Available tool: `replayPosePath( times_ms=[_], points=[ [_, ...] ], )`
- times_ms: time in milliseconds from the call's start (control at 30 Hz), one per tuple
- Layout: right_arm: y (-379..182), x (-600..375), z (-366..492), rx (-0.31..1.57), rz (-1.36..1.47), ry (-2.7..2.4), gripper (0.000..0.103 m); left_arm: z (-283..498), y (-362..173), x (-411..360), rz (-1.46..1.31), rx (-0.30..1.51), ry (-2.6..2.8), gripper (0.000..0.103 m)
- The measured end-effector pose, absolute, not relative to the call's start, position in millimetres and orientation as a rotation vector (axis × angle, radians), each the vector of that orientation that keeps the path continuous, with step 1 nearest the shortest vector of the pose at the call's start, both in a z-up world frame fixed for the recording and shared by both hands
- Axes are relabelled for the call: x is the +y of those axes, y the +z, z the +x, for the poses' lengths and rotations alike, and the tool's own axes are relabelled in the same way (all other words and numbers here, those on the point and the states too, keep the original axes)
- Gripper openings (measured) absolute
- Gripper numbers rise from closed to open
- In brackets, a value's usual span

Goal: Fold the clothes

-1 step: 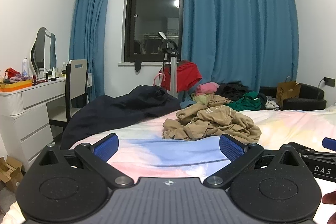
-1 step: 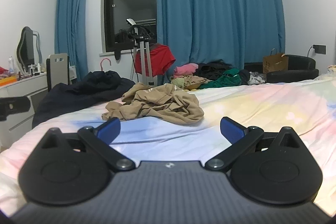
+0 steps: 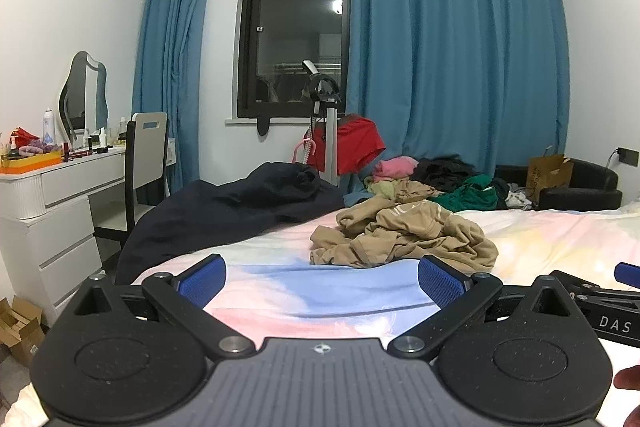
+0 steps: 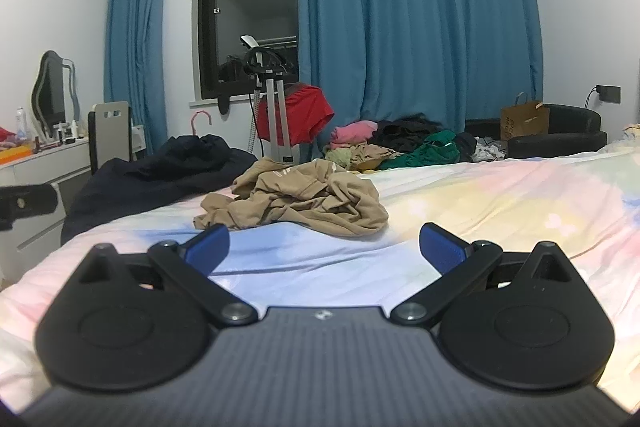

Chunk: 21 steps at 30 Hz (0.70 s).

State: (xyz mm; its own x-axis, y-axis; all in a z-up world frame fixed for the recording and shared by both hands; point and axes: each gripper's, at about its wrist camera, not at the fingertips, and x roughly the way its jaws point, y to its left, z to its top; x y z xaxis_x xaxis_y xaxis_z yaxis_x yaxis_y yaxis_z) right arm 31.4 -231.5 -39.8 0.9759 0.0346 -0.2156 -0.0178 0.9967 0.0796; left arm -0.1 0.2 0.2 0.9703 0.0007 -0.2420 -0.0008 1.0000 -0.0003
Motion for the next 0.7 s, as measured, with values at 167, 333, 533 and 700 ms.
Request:
replayPosePath(
  times_ms=[167, 333, 533, 700],
  points=[
    [-41.4, -231.5, 32.1, 0.221, 0.074, 0.026, 0.103, -0.4, -0.5, 0.8, 0.000, 0.241, -0.005, 0.103],
    [-38.4, -235.3, 30.9, 0.231, 0.085, 0.027, 0.103, -0.8, -5.1, 8.4, 0.009, 0.242, -0.011, 0.103],
    [-37.4, -233.1, 32.0, 0.232, 0.078, 0.025, 0.103, 0.6, -7.0, 3.4, 0.006, 0.247, -0.009, 0.103],
    [-37.6, -230.7, 30.4, 0.226, 0.068, 0.034, 0.103, 2.1, -4.9, 6.4, -0.017, 0.257, -0.001, 0.103]
  ],
)
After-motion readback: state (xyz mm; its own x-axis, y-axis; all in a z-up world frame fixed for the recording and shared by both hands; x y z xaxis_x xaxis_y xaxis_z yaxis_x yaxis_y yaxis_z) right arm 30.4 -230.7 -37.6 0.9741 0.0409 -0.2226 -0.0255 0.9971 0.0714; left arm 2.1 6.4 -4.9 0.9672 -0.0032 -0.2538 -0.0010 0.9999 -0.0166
